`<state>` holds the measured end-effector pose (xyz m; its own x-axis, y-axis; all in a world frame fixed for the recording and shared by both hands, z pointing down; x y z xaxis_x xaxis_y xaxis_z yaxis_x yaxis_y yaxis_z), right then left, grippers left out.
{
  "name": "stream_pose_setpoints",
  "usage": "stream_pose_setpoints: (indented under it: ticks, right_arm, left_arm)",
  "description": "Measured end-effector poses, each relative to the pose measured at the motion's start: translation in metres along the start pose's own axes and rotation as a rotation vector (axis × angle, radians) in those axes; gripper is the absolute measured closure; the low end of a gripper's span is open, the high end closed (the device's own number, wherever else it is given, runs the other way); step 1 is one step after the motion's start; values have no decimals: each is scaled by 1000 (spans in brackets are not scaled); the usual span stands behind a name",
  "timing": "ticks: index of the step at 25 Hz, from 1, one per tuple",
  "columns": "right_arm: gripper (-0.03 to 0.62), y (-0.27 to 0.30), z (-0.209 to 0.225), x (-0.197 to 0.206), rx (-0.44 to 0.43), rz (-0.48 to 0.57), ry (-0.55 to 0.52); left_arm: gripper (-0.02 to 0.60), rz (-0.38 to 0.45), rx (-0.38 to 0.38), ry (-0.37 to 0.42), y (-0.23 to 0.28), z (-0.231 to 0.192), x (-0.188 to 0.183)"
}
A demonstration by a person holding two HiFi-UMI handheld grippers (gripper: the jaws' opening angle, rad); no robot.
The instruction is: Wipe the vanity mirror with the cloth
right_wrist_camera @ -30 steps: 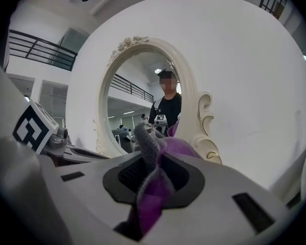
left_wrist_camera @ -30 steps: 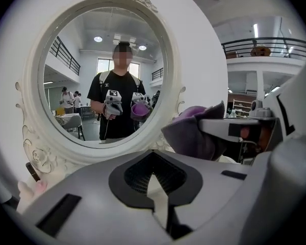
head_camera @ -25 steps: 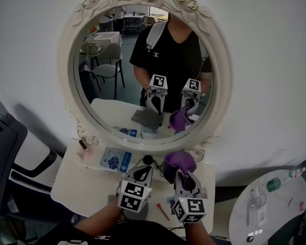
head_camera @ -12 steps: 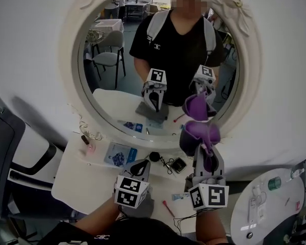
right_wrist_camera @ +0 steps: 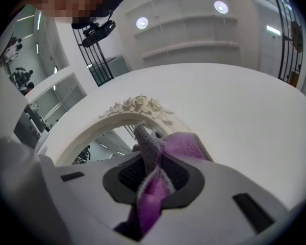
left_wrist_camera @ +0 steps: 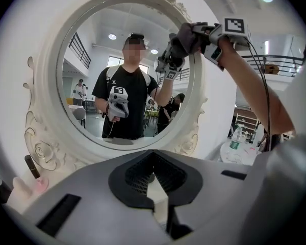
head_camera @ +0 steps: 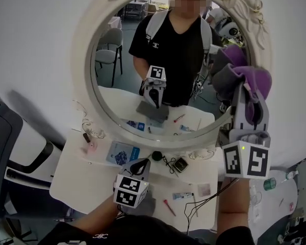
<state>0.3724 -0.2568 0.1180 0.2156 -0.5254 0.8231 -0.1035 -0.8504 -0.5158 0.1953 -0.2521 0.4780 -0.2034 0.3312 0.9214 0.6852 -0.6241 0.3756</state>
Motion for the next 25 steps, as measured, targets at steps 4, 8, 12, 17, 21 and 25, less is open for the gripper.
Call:
stream_pose_setpoints:
  ticks: [4, 8, 12, 17, 21, 25]
  right_arm:
    - [537, 40, -1, -27, 27, 1, -101]
    - [537, 57, -3, -24, 129, -48, -191]
    - [537, 55, 0, -16, 177, -64, -176]
    - [537, 43, 10, 0, 211, -81, -116]
    - [537, 30, 17, 19, 217, -108, -22]
    - [537, 11, 22, 47, 202, -179, 101]
  left_arm:
    - [580, 1, 1, -13, -4, -6, 3]
    - [580, 5, 8, -16, -5, -9, 4]
    - [580, 8, 18, -17, -4, -10, 4]
    - [580, -7, 34, -18, -2, -9, 8]
    - [580, -8, 41, -14, 1, -9, 9]
    - [580, -14, 49, -10, 1, -6, 10]
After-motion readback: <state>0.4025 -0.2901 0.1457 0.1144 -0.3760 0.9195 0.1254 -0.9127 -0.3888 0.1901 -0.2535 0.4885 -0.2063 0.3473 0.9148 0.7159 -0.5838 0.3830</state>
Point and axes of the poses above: the fingertips, and each gripper's own axes: y forward along the fingers, z to its right, x out of its underside, the point moved 2 cm from there along -y, backward along the fingers, and after that the axes turned 3 degrees about y, right-handed, at the moved point
